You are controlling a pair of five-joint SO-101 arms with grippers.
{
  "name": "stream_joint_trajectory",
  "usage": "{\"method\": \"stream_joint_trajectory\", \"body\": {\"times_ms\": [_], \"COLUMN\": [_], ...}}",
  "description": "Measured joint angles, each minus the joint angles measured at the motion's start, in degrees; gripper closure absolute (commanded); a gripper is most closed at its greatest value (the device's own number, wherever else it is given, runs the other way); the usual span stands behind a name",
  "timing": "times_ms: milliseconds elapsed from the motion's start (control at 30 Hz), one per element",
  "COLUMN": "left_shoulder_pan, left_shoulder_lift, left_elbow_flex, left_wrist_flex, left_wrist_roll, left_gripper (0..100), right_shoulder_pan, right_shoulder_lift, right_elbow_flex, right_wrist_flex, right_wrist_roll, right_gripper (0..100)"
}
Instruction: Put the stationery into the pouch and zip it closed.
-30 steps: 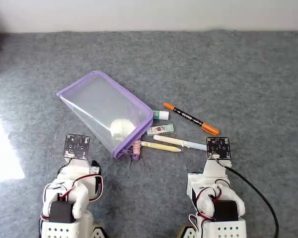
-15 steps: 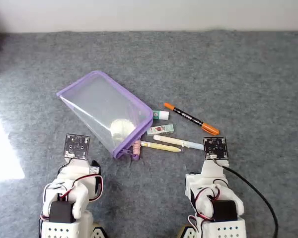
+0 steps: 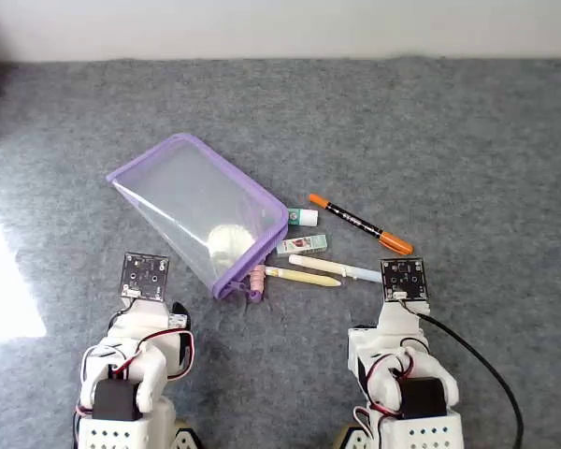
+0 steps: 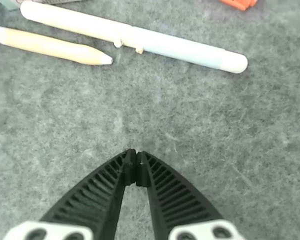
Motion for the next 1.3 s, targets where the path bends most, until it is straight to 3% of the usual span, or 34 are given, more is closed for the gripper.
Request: {"method": "stream_joint_trajectory", "body": {"times_ms": [200, 333, 467, 867, 1100, 1300], "left_shoulder_pan": [0.0, 0.0, 0.0, 0.0, 0.0, 0.0], "left_shoulder_lift": [0.0, 0.0, 0.0, 0.0, 0.0, 0.0], "left_elbow_flex": [0.0, 0.0, 0.0, 0.0, 0.0, 0.0], "left_wrist_flex": [0.0, 0.0, 0.0, 0.0, 0.0, 0.0], "left_wrist_roll": [0.0, 0.0, 0.0, 0.0, 0.0, 0.0], "left_gripper": [93, 93, 93, 93, 93, 93], "right_shoulder_pan": [-1.4, -1.8, -2.5, -13.3, -14.7, -14.7], "right_shoulder_lift": [0.0, 0.0, 0.0, 1.3, 17.4, 43.2], "right_elbow_flex": [0.0, 0.0, 0.0, -2.5, -16.3, -32.1], "right_wrist_flex": [-3.3, -14.1, -23.9, -26.3, -26.3, -26.6], "right_wrist_roll": [4.9, 12.0, 13.6, 17.1, 19.5, 19.6], "right_gripper": [99.1, 99.1, 99.1, 99.1, 99.1, 99.1]}}
